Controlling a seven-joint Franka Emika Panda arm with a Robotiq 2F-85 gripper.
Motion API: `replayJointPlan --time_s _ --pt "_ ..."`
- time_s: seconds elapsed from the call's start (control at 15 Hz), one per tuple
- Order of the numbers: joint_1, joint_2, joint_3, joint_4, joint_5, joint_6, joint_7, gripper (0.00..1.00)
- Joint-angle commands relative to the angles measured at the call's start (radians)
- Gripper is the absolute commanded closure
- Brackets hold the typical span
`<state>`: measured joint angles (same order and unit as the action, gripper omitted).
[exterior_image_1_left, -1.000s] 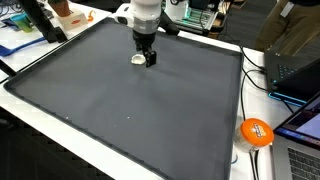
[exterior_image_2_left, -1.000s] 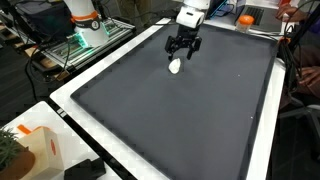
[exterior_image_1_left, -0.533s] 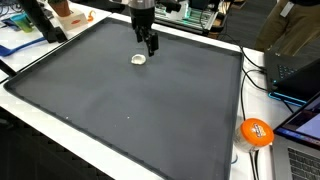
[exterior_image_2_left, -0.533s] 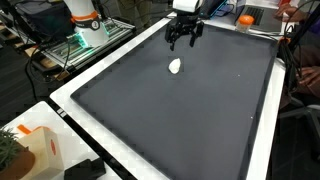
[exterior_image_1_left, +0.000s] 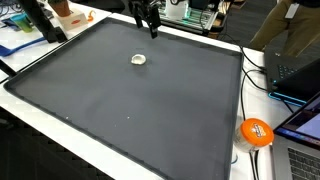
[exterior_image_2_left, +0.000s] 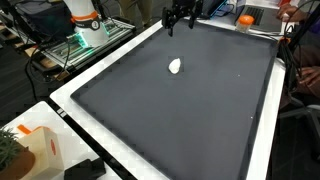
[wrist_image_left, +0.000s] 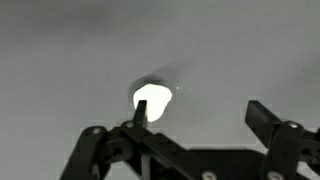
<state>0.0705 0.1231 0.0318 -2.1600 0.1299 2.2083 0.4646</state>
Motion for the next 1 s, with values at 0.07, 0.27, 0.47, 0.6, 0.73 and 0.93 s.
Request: replayJointPlan --time_s 0.07,0.27,0.47,0.6,0.73,0.93 --pt "0.001 0.105 -0.009 0.202 -0.060 -0.234 0.016 0.00" --pt "0.006 0.214 -0.012 0.389 -0.097 -0.468 -0.017 0.00" --pt "0.012 0.328 -0.012 0.578 -0.148 -0.674 -0.081 0.00" --pt "0.005 0.405 -0.010 0.697 -0.153 -0.788 -0.165 0.00" --pt "-0.010 0.479 -0.007 0.813 -0.151 -0.880 -0.276 0.00" --pt "0.001 0.442 -0.018 0.757 -0.141 -0.837 -0.249 0.00"
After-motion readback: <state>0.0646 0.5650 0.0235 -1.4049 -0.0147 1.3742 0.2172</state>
